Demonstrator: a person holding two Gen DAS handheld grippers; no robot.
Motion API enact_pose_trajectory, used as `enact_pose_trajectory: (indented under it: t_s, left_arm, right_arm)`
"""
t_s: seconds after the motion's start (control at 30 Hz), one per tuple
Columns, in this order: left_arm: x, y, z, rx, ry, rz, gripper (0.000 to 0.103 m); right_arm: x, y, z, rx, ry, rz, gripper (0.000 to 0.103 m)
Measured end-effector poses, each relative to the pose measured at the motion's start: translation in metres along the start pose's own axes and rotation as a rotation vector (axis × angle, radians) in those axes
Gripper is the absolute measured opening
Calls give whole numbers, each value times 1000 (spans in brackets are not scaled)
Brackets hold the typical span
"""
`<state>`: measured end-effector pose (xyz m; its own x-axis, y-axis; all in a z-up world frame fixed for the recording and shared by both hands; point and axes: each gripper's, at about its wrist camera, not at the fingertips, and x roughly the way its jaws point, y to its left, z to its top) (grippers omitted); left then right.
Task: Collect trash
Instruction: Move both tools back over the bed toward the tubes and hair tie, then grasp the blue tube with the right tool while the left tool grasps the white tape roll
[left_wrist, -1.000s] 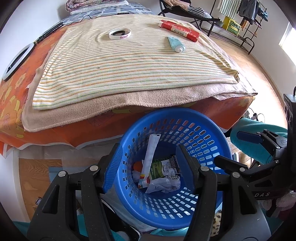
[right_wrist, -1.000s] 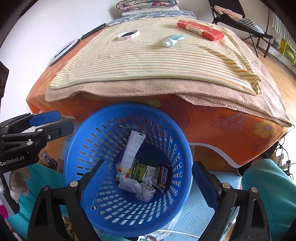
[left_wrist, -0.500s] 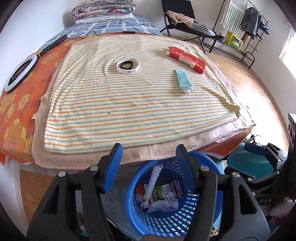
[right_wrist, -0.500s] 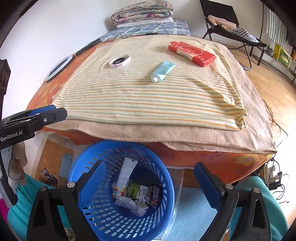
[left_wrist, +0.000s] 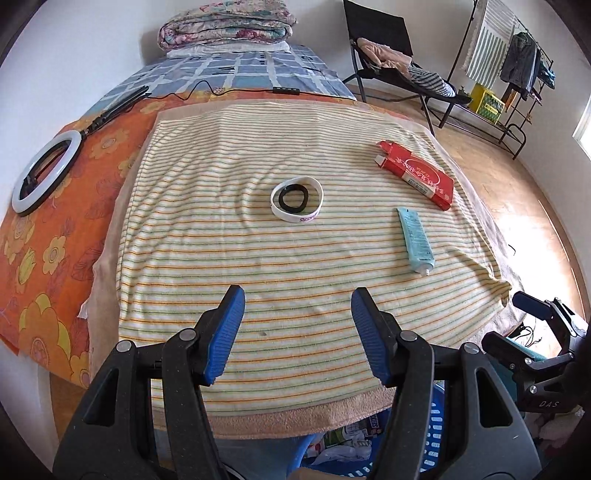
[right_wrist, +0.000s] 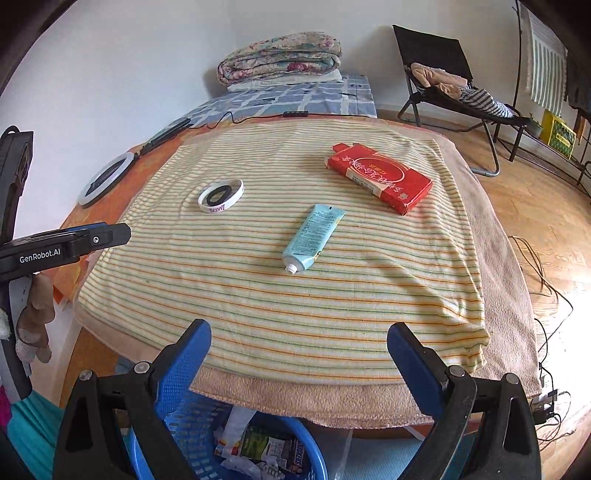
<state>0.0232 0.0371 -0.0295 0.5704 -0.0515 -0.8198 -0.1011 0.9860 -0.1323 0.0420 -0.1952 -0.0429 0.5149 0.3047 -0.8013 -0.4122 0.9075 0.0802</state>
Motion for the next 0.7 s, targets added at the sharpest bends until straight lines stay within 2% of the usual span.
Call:
enact_pose_trajectory:
  t_s: [0.07, 0.13, 0.2, 0.33, 0.43, 0.6, 0.7]
  left_arm:
    - [10, 6, 12, -22, 7, -7, 61]
    - [20, 11, 22, -36, 14, -9, 46]
    - [32, 16, 33, -44, 25, -14, 43]
    - [58, 29, 53, -99, 61, -44, 27]
    - [77, 36, 63, -140, 88, -70, 18]
    - [102, 45, 73, -200, 124, -100, 13]
    - [111, 47, 78, -211, 124, -87, 13]
  right_arm:
    - [9, -3, 9, 0, 6, -2, 96]
    - [19, -6, 18, -2, 18, -4, 88]
    - [29, -9, 27, 4, 32, 5, 86]
    - [49, -19, 37, 43, 65, 38, 83]
    - [64, -25, 44, 82, 94, 75, 78]
    - [84, -30, 49, 115, 127, 100, 72]
    - [88, -30, 52, 128, 133, 117, 68]
